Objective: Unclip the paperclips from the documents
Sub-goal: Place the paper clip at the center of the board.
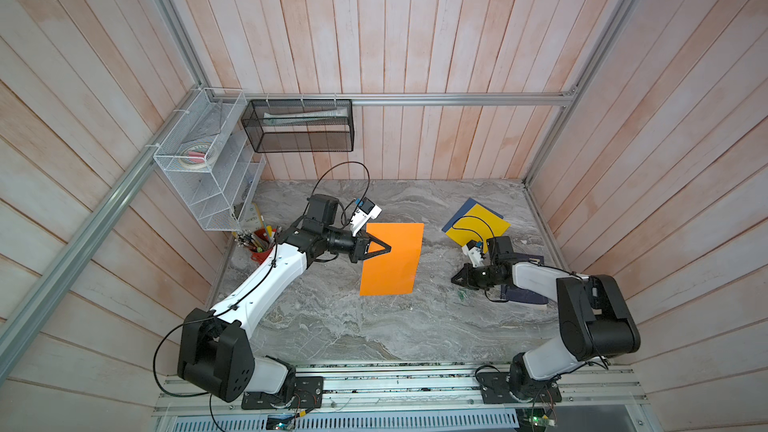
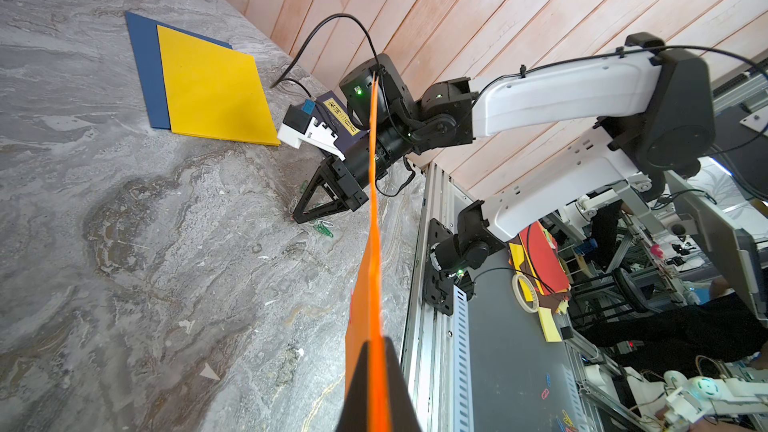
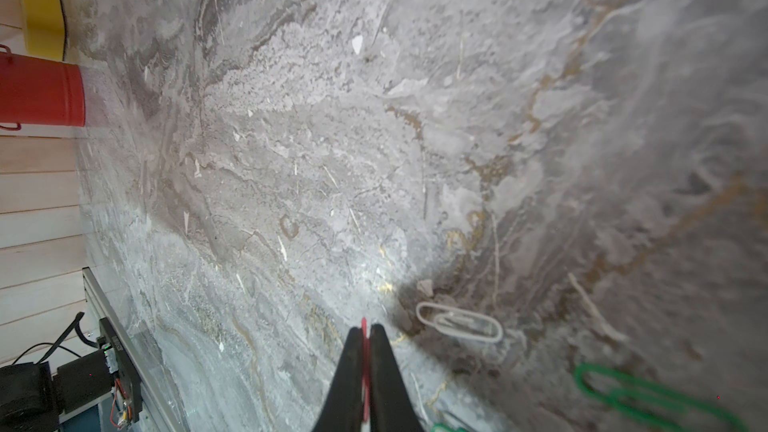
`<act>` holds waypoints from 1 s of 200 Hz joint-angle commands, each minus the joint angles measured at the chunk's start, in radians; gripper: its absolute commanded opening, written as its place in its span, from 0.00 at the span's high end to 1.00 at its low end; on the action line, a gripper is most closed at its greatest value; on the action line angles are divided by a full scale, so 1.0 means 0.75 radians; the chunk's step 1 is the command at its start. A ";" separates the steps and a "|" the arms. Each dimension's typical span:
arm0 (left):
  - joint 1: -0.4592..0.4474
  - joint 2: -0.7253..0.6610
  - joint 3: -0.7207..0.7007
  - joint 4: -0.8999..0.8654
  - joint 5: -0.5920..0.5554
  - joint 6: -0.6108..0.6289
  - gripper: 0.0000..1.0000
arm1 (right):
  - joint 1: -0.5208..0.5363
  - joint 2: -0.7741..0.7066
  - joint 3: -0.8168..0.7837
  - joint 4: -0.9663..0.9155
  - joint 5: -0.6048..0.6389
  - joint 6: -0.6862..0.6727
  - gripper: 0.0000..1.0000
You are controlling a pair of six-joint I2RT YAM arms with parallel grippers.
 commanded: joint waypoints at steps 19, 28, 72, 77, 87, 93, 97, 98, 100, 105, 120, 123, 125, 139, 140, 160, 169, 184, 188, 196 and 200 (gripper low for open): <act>0.008 -0.017 0.000 -0.017 -0.004 0.028 1.00 | 0.019 0.039 0.048 -0.075 0.075 -0.026 0.88; 0.009 -0.016 -0.002 -0.016 -0.005 0.028 1.00 | 0.021 0.041 0.051 -0.082 0.083 -0.026 0.87; 0.009 -0.021 -0.005 -0.016 -0.006 0.029 1.00 | 0.024 0.032 0.053 -0.117 0.114 -0.033 0.79; 0.009 -0.022 -0.006 -0.016 -0.006 0.026 1.00 | 0.023 0.031 0.053 -0.123 0.117 -0.034 0.79; 0.008 -0.023 -0.007 -0.016 -0.008 0.026 1.00 | 0.023 0.021 0.051 -0.131 0.127 -0.036 0.78; 0.009 -0.023 -0.008 -0.016 -0.008 0.026 1.00 | 0.024 0.016 0.051 -0.135 0.132 -0.036 0.77; 0.008 -0.022 -0.005 -0.016 -0.007 0.027 1.00 | 0.023 0.013 0.051 -0.139 0.133 -0.038 0.77; 0.008 -0.022 -0.007 -0.016 -0.007 0.026 1.00 | 0.023 0.013 0.051 -0.139 0.134 -0.038 0.77; 0.008 -0.022 -0.006 -0.016 -0.007 0.026 1.00 | 0.023 0.011 0.051 -0.140 0.135 -0.038 0.77; 0.008 -0.022 -0.004 -0.016 -0.009 0.027 1.00 | 0.024 0.004 0.051 -0.144 0.141 -0.038 0.77; 0.009 -0.023 -0.008 -0.014 -0.007 0.028 1.00 | 0.023 -0.009 0.054 -0.150 0.143 -0.037 0.76; 0.010 -0.022 -0.008 -0.014 -0.006 0.026 1.00 | 0.023 -0.011 0.053 -0.151 0.143 -0.038 0.76; 0.009 -0.022 -0.008 -0.014 -0.006 0.027 1.00 | 0.023 -0.012 0.054 -0.151 0.145 -0.038 0.76; 0.009 -0.023 -0.010 -0.015 -0.006 0.026 1.00 | 0.024 -0.026 0.056 -0.158 0.140 -0.038 0.75; 0.009 -0.022 -0.010 -0.015 -0.005 0.027 1.00 | 0.024 -0.027 0.056 -0.158 0.140 -0.038 0.75; 0.010 -0.026 -0.013 -0.012 -0.007 0.027 1.00 | 0.022 -0.058 0.068 -0.170 0.118 -0.040 0.72; 0.009 -0.029 -0.015 -0.012 -0.007 0.024 1.00 | 0.023 -0.074 0.077 -0.175 0.105 -0.044 0.70; 0.009 -0.030 -0.018 -0.009 -0.007 0.022 1.00 | 0.027 -0.114 0.092 -0.178 0.084 -0.050 0.67; 0.009 -0.030 -0.018 -0.009 -0.005 0.022 1.00 | 0.028 -0.126 0.096 -0.178 0.076 -0.053 0.67; 0.009 -0.027 -0.018 -0.008 -0.003 0.020 1.00 | 0.033 -0.149 0.105 -0.172 0.053 -0.063 0.65; 0.009 -0.028 -0.019 -0.004 -0.001 0.017 1.00 | 0.036 -0.167 0.109 -0.167 0.034 -0.067 0.64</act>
